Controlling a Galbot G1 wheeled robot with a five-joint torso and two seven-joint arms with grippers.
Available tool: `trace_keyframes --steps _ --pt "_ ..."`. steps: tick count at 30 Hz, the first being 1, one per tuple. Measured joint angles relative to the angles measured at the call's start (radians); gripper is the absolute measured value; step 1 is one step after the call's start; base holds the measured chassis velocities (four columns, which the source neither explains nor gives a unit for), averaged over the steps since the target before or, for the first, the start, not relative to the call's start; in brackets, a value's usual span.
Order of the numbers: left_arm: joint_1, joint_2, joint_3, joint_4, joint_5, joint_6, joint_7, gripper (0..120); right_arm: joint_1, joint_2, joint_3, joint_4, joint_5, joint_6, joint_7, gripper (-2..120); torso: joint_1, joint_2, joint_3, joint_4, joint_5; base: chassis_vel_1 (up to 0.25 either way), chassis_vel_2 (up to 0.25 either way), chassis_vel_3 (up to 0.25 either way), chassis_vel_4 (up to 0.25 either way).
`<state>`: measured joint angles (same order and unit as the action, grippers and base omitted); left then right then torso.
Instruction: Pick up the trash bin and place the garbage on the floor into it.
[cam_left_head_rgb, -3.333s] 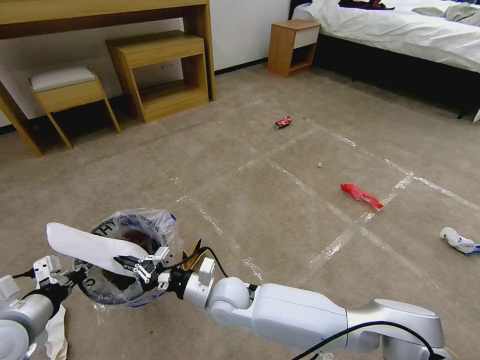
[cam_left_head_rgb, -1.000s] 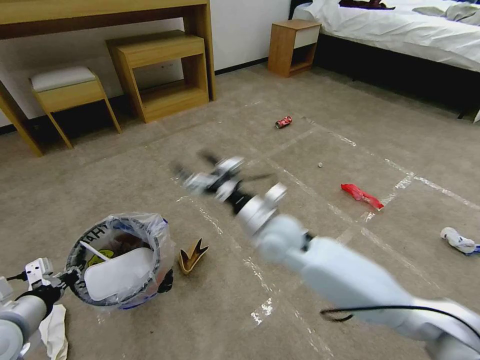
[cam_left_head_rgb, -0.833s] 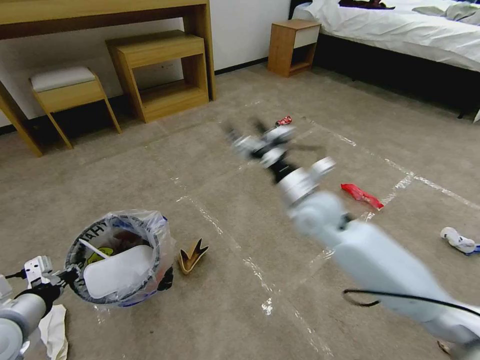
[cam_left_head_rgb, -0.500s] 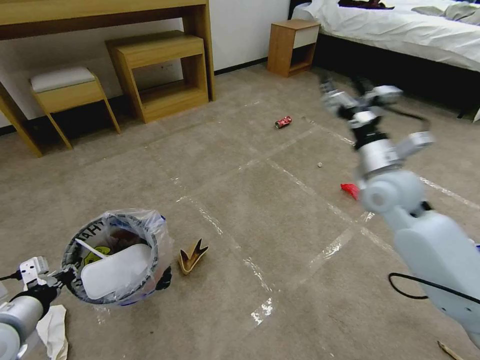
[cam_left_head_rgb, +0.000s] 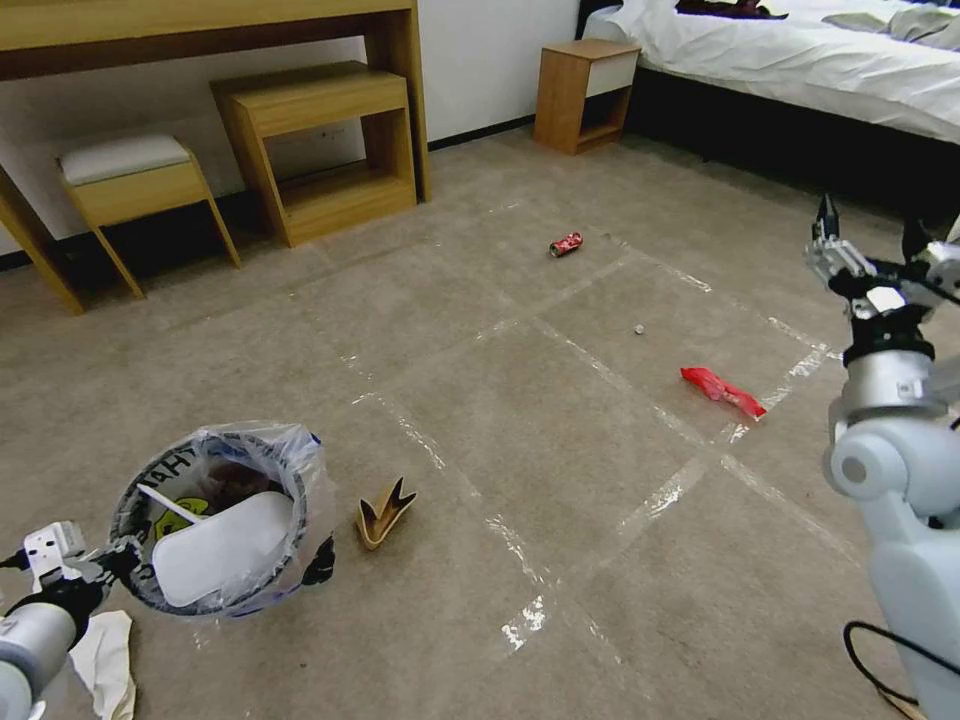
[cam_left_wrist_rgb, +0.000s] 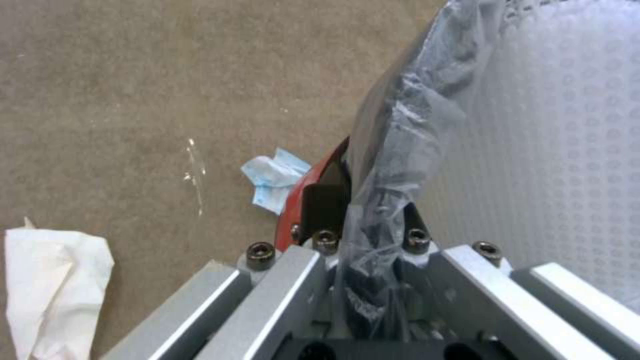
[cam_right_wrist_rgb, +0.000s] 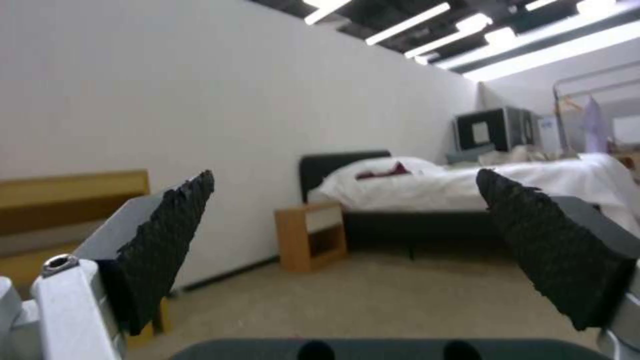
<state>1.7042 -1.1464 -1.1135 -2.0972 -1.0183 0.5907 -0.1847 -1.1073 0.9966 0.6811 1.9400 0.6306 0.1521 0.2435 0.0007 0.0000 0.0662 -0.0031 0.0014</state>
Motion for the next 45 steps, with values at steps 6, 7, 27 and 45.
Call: trace_keyframes --steps 6,7,27,45 --pt "0.004 -0.002 -0.002 0.015 0.002 -0.003 0.001 1 -0.053 0.046 -0.015 -0.014 -0.034 0.051 -0.020 100 0.000 0.000 0.000 0.0001 -0.0002 0.000 0.000 0.000 0.000" --pt "0.005 -0.003 -0.003 0.015 0.002 -0.004 0.001 1 -0.057 0.056 -0.020 -0.025 -0.034 0.072 -0.036 100 0.000 0.000 0.000 0.0001 -0.0003 0.000 0.000 0.000 0.000" --pt "0.001 -0.016 -0.007 0.035 0.009 -0.011 0.007 1 -0.152 0.183 -0.091 -0.068 -0.150 0.145 -0.059 100 0.000 0.000 0.000 0.0000 -0.0002 0.000 0.000 0.000 0.000" --pt "-0.005 0.001 -0.021 0.076 0.007 -0.018 0.010 1 -0.141 0.211 -0.128 -0.105 -0.188 0.159 -0.059 99 0.000 0.000 0.000 0.0001 -0.0002 0.000 0.000 0.000 0.000"
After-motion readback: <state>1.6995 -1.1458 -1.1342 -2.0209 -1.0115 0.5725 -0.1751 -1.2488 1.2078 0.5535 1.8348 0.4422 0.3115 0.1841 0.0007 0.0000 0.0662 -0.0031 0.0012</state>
